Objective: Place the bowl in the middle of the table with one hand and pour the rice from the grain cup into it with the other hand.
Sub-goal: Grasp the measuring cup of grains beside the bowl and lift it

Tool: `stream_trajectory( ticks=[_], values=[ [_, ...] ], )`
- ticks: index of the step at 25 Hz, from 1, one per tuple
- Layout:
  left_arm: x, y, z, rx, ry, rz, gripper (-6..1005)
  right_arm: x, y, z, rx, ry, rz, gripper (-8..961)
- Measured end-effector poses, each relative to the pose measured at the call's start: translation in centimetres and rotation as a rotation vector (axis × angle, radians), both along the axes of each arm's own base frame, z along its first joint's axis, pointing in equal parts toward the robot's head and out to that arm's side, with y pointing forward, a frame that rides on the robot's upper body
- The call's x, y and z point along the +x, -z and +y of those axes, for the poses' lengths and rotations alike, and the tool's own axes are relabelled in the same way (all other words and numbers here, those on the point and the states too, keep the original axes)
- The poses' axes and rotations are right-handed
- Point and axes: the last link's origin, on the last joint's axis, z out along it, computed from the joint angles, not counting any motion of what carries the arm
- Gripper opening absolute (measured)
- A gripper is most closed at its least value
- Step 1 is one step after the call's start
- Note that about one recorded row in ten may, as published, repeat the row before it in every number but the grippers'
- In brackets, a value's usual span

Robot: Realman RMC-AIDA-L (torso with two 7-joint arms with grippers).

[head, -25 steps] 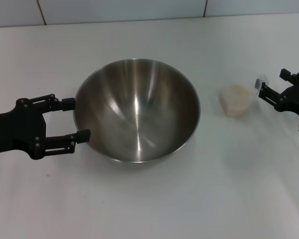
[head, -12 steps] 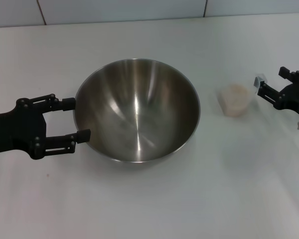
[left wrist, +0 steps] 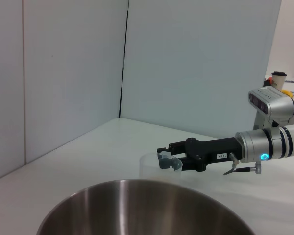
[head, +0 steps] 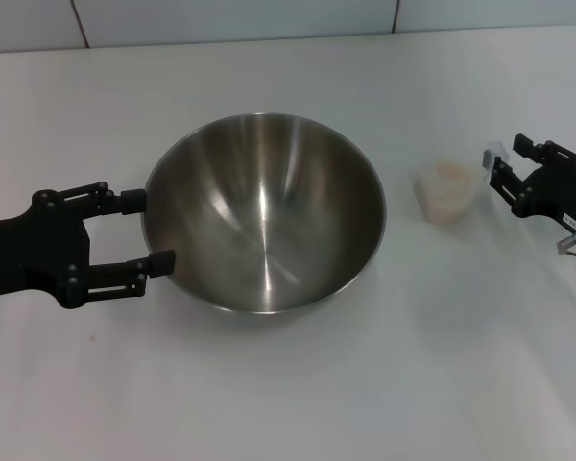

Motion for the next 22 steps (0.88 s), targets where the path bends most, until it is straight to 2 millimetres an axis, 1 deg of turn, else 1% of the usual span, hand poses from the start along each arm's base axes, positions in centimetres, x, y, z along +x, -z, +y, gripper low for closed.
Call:
stream_trajectory(
  ticks=[12,19,22],
  values=[
    [-0.07,0.0,-0.08,0.0,-0.002,0.0,798,0.26,0.07,-0.34,-0.003,0.007,-0.001,93],
    [-0.16,-0.01,-0.26,-0.002,-0.005,-0.004,797,0.28,0.1,-0.44,-0.004,0.007,0.0,9],
    [-0.15,-0.02,-0.27,-0.002,-0.005,-0.006,797,0.26,0.09,-0.49,-0.003,0.003,-0.002,9]
  ],
)
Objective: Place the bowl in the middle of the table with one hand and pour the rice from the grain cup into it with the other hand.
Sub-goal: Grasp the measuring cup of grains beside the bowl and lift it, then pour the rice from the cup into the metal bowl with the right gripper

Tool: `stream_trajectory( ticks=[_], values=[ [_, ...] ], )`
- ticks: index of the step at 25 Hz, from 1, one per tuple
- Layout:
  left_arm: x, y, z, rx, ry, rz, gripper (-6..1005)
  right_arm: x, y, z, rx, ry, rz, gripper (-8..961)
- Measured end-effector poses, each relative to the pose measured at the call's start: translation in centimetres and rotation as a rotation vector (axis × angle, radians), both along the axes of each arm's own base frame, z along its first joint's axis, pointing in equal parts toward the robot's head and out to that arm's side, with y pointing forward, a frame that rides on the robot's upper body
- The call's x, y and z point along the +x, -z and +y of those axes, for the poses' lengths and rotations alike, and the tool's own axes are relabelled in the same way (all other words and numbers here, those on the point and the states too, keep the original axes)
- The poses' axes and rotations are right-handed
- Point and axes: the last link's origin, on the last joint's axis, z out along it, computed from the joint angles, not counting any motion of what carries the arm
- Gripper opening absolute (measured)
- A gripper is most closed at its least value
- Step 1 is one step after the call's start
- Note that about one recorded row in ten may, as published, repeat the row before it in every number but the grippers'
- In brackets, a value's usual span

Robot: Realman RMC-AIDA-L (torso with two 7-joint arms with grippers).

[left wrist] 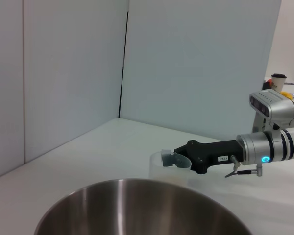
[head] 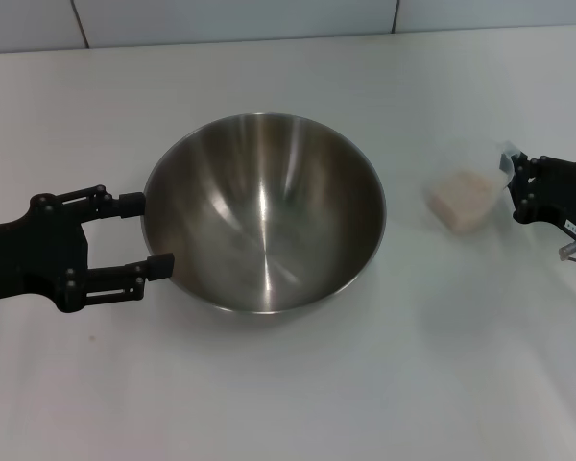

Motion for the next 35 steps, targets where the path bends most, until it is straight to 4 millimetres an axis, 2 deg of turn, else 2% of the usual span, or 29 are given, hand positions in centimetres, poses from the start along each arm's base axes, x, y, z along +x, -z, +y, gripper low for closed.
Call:
stream_trajectory(
  ticks=[7,11,16,25,30,35],
  values=[
    [0.0,0.0,0.0,0.001,-0.001,-0.003,797,-0.1,0.1,-0.1,0.015,-0.016,-0.028,10],
    [0.0,0.0,-0.1,0.001,-0.002,-0.004,797,-0.7,-0.6,0.3,0.07,-0.042,0.005,10],
    [-0.1,0.0,0.0,0.012,-0.003,-0.006,797,-2.4,-1.7,0.7,0.119,-0.149,0.042,10],
    [-0.2,0.1,-0.1,0.044,0.021,-0.038,797,-5.3,-2.8,3.2,0.128,-0.296,0.007,11],
    [-0.4,0.2,-0.2,0.05,0.026,-0.042,797,-7.9,-2.8,4.8,0.09,-0.426,-0.069,11],
    [-0.4,0.0,-0.3,0.064,0.027,-0.061,797,-9.3,-2.5,5.5,0.085,-0.517,-0.153,11]
  ],
)
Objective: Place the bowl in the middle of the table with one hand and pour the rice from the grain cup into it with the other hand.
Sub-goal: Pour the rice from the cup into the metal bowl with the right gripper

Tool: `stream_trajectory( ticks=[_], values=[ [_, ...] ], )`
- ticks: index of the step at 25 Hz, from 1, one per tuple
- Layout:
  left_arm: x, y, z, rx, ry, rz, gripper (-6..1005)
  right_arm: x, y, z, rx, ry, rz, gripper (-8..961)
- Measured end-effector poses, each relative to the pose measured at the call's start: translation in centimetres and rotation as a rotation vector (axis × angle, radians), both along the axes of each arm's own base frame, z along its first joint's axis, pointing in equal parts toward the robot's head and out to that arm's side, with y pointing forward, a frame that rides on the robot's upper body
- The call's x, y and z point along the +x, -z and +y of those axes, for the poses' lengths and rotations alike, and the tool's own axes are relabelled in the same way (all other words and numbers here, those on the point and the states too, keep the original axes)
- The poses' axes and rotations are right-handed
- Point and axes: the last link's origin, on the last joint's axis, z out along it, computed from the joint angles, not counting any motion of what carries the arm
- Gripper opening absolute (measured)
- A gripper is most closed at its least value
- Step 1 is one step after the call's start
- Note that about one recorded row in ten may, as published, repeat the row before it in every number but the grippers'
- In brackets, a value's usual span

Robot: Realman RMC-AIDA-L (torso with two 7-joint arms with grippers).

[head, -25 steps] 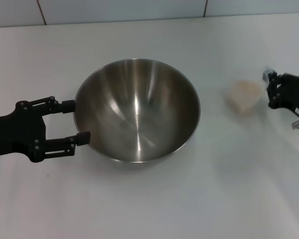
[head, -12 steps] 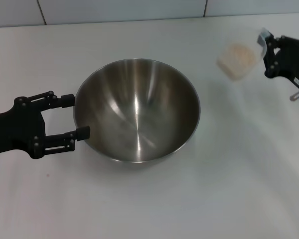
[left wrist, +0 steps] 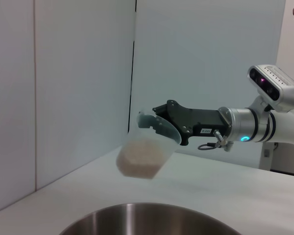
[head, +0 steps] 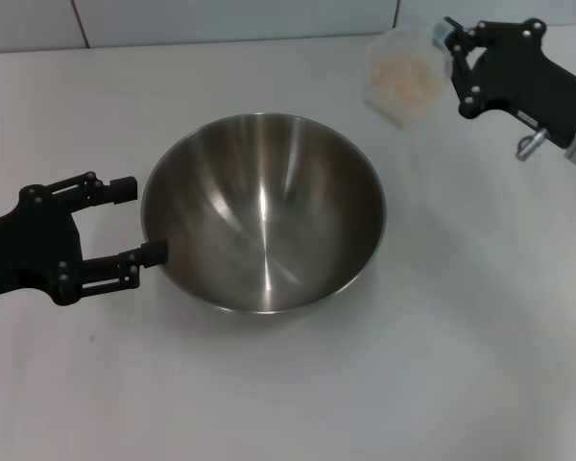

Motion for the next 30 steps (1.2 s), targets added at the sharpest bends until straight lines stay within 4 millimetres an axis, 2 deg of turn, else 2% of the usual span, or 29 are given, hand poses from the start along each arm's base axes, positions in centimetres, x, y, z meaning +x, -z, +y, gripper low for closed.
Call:
stream_trajectory(
  ticks=[8,10,20,30],
  values=[
    [-0.4,-0.4,-0.3,0.022,-0.018,-0.022,797,-2.6,0.8,1.0,0.057,-0.172,-0.157,12],
    [-0.4,-0.5,-0.4,0.026,-0.019,-0.027,797,-3.7,1.2,1.0,0.083,-0.268,-0.214,12],
    [-0.5,-0.7,-0.3,0.04,-0.029,-0.028,796,-5.1,2.0,-0.2,0.215,-0.51,-0.388,13],
    [-0.4,-0.8,-0.1,0.046,-0.027,-0.031,796,-5.7,2.6,0.5,0.295,-0.583,-0.515,13]
  ],
)
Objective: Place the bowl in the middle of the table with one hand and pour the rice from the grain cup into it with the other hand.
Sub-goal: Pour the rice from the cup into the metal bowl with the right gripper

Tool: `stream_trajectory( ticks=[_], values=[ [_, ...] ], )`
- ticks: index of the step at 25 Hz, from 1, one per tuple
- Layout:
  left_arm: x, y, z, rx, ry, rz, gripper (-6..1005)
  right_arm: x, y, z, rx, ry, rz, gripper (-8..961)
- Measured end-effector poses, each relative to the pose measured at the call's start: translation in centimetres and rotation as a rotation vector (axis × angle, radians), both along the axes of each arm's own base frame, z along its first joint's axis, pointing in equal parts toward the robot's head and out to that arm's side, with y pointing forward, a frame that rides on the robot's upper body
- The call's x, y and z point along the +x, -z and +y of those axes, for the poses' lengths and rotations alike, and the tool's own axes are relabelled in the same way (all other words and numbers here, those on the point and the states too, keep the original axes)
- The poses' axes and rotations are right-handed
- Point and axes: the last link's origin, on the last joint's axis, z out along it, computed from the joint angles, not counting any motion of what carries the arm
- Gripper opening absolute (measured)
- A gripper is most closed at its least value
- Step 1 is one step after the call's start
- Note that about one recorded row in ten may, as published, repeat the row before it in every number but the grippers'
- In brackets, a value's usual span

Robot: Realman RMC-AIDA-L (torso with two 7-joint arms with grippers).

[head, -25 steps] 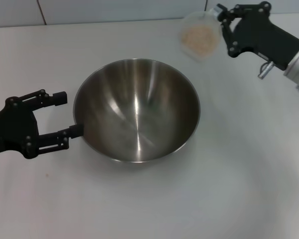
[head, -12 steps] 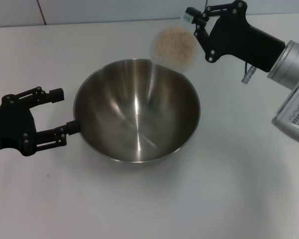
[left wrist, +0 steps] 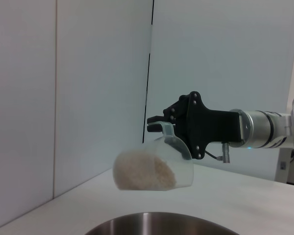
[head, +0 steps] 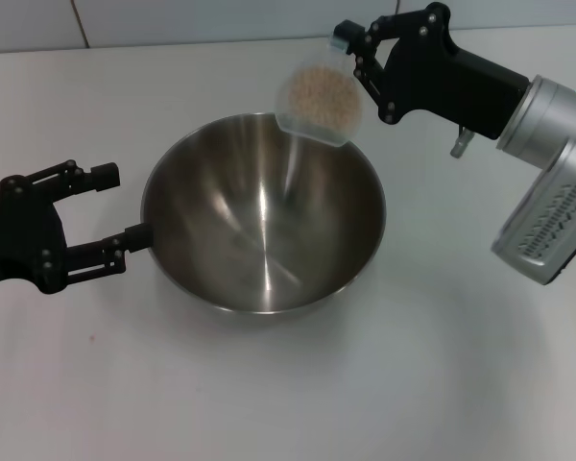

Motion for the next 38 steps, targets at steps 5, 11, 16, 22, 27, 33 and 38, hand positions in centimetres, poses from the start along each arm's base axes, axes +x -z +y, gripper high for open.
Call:
stream_trajectory(
  ticks=[5,11,16,22,27,33,38],
  values=[
    [0.2,-0.1,0.1,0.008,0.003,-0.012,796,-0.4,0.3,0.0,0.109,-0.083,-0.057,13],
    [0.2,-0.1,0.1,0.011,0.001,-0.019,797,-0.8,0.5,0.0,0.204,-0.172,-0.134,14],
    [0.2,-0.1,0.2,0.013,0.001,-0.025,797,-1.0,0.9,-0.2,0.272,-0.255,-0.212,14],
    [0.3,-0.1,0.2,0.015,0.001,-0.026,797,-1.3,1.0,-0.7,0.368,-0.366,-0.271,15],
    [0.2,-0.2,0.3,0.019,-0.002,-0.025,797,-1.7,0.8,-0.9,0.423,-0.429,-0.291,15],
    [0.3,-0.3,0.3,0.032,0.004,-0.033,796,-1.8,0.9,-1.0,0.454,-0.464,-0.317,15],
    [0.3,-0.4,0.3,0.038,0.006,-0.038,796,-1.8,1.2,-1.2,0.469,-0.489,-0.337,16]
  ],
)
